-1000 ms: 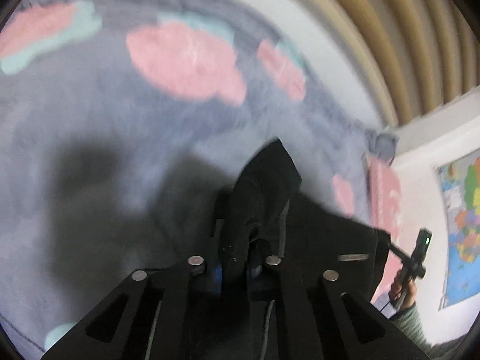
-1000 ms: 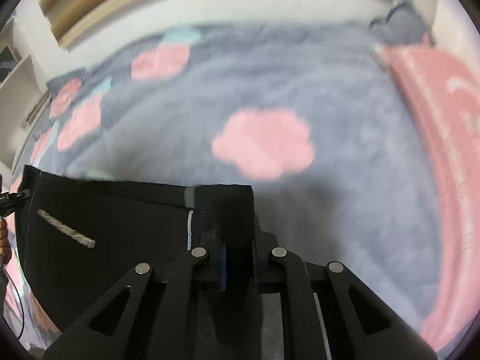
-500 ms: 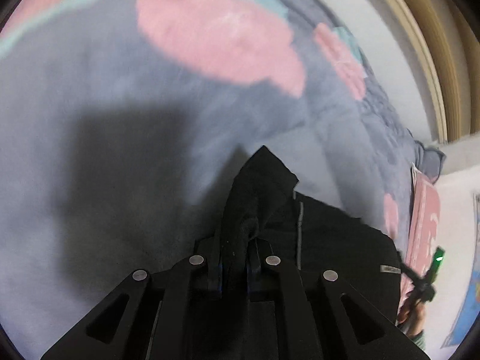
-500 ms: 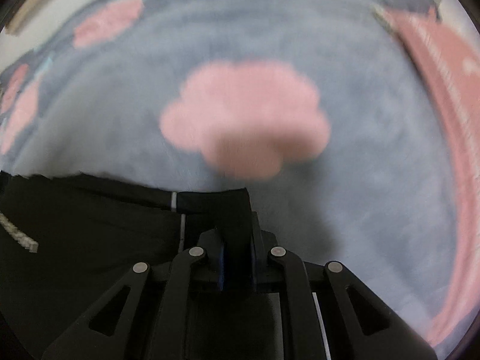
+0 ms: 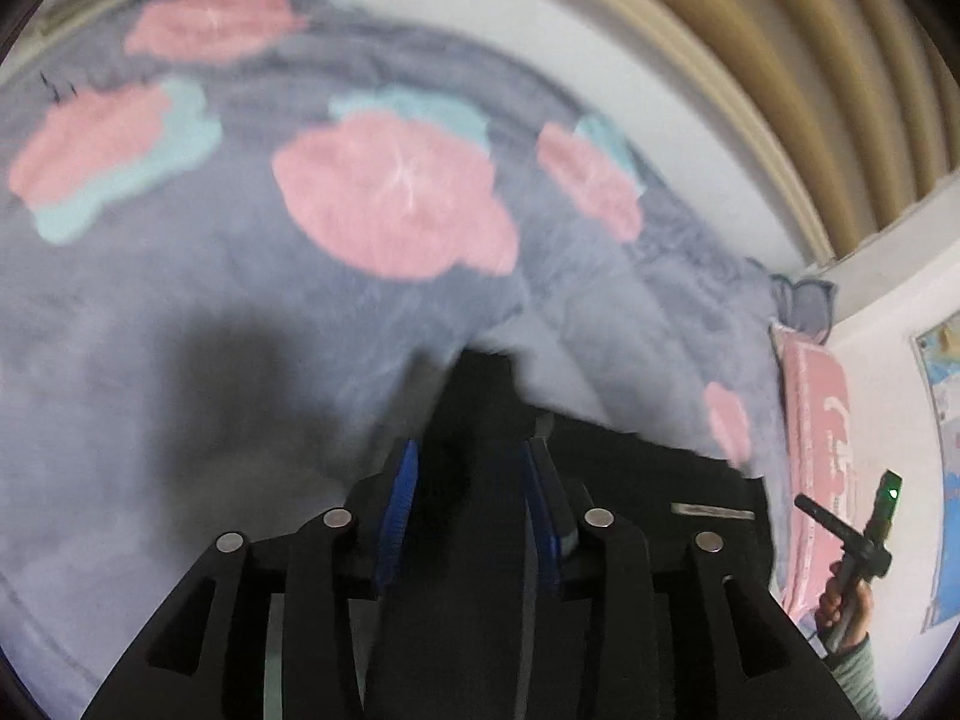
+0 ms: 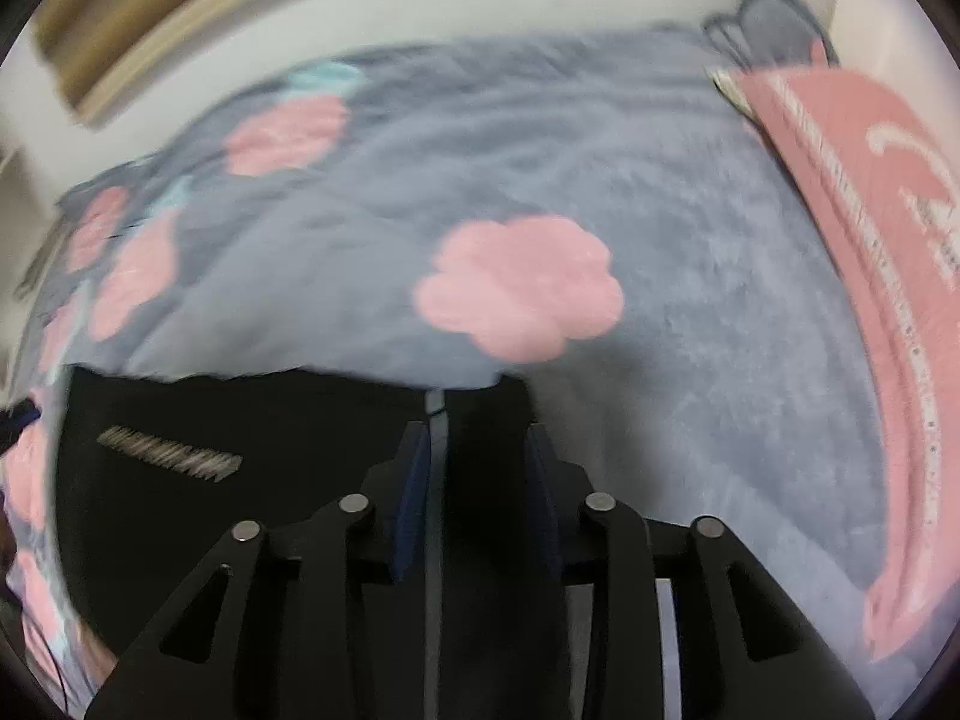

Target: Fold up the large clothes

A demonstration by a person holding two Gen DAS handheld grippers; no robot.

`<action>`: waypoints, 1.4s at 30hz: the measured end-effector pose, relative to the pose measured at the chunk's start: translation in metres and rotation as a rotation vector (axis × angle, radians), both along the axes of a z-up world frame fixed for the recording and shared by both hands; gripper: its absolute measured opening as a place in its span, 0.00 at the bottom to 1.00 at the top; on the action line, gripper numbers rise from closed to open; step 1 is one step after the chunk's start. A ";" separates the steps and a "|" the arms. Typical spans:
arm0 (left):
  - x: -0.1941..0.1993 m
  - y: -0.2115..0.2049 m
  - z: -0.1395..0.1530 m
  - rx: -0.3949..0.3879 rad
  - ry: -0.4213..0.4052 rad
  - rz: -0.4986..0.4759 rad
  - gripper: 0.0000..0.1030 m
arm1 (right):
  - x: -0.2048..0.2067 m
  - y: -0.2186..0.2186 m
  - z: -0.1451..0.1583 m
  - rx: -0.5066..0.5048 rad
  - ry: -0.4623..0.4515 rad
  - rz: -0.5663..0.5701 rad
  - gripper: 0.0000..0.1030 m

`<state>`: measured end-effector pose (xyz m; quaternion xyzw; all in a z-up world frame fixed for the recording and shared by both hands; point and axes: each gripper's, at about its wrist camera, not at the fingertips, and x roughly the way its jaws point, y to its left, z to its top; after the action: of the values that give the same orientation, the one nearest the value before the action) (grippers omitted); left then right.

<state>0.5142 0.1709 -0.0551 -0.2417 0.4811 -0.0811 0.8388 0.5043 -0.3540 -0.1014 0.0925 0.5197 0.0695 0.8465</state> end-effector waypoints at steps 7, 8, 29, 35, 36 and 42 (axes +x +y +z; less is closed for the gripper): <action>-0.070 -0.076 0.048 -0.007 -0.103 -0.177 0.46 | -0.082 0.094 0.021 0.095 -0.006 0.193 0.55; -0.080 -0.097 0.044 -0.016 -0.094 -0.218 0.46 | -0.093 0.113 0.015 0.064 -0.001 0.222 0.55; -0.067 -0.207 -0.015 0.060 0.036 -0.314 0.46 | -0.058 0.141 -0.020 0.028 0.010 0.175 0.54; -0.011 -0.212 -0.068 0.152 0.180 -0.250 0.46 | -0.005 0.149 -0.083 0.025 0.112 0.149 0.53; -0.004 -0.211 -0.086 0.143 0.217 -0.235 0.46 | -0.003 0.150 -0.091 0.023 0.122 0.148 0.53; -0.007 -0.214 -0.071 0.147 0.169 -0.262 0.46 | -0.011 0.148 -0.075 0.015 0.100 0.156 0.54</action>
<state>0.5067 -0.0429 -0.1261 -0.1209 0.5819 -0.1336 0.7931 0.4930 -0.2059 -0.1764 0.0615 0.5664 0.1343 0.8108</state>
